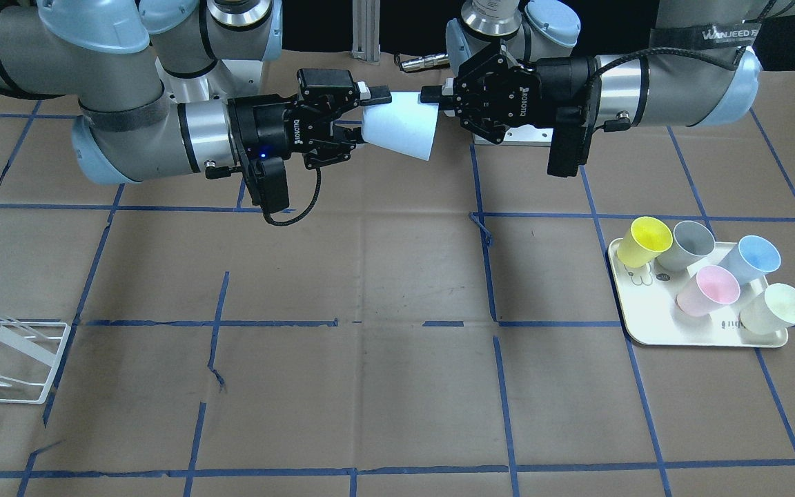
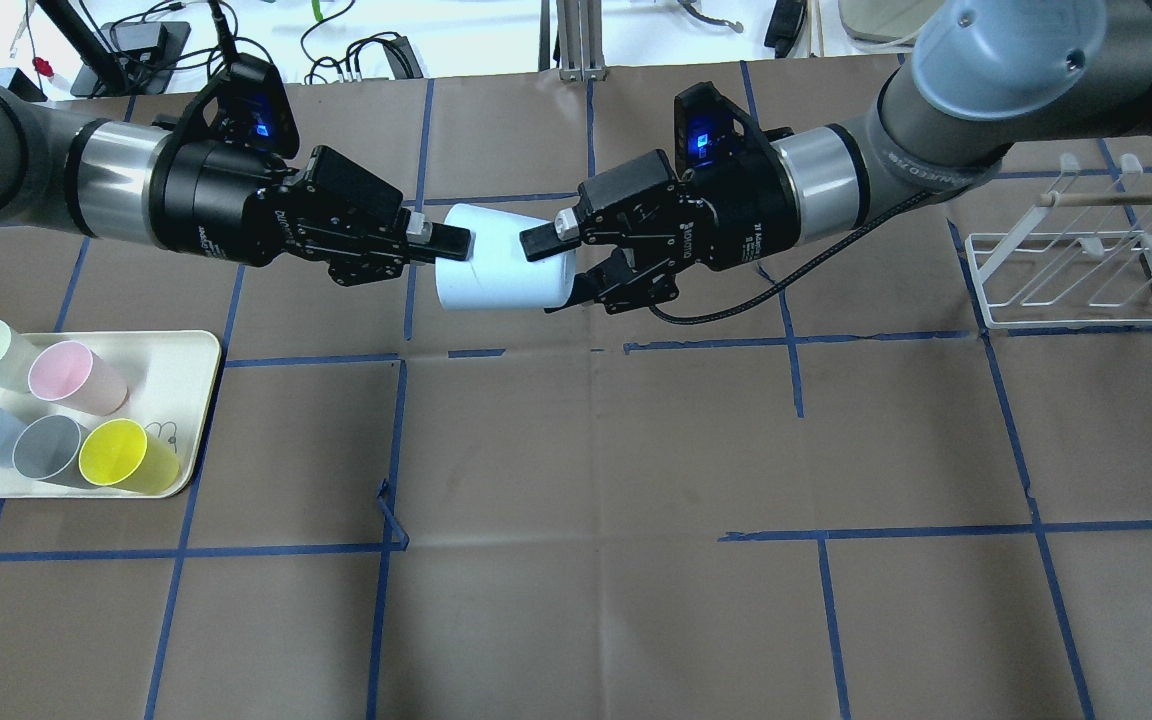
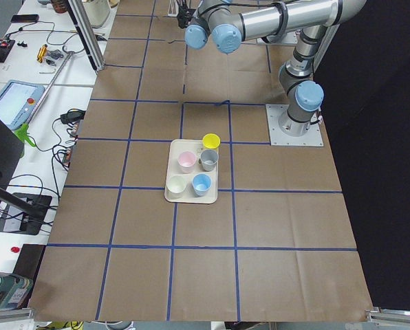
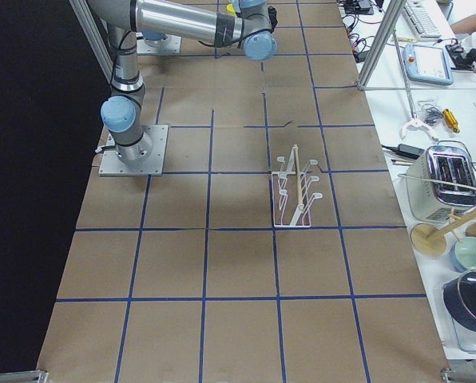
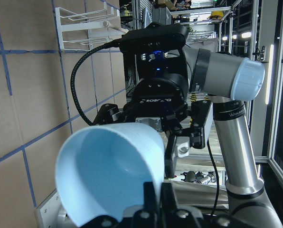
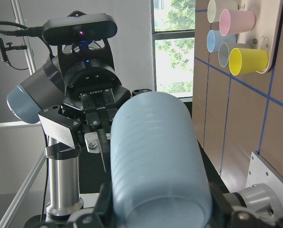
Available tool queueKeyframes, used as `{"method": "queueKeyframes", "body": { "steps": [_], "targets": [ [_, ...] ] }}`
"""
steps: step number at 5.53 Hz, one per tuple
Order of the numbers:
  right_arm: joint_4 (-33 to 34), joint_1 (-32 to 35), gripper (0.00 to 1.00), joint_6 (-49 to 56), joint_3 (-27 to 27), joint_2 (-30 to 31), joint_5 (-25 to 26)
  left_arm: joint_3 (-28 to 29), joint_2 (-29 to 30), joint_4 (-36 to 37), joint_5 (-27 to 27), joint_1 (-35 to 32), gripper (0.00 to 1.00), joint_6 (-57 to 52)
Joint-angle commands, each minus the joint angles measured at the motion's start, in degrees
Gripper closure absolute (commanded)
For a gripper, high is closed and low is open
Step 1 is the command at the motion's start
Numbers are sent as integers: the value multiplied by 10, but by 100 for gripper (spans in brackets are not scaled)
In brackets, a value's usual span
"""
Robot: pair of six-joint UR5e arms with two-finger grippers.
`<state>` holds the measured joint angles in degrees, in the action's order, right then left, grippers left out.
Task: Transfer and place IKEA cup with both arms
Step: 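Grasp the cup rim with the left gripper and open the right gripper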
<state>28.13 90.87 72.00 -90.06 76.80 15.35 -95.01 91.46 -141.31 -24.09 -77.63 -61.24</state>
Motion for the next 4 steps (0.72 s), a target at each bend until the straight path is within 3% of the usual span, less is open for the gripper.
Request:
{"method": "queueKeyframes", "body": {
  "steps": [1,4],
  "targets": [
    [-2,-6,0,-16,0,1,-25,0,-1,0,1,0,100,0],
    [1,-9,0,-35,1,11,-29,4,-5,1,-1,5,99,5]
  ]
}}
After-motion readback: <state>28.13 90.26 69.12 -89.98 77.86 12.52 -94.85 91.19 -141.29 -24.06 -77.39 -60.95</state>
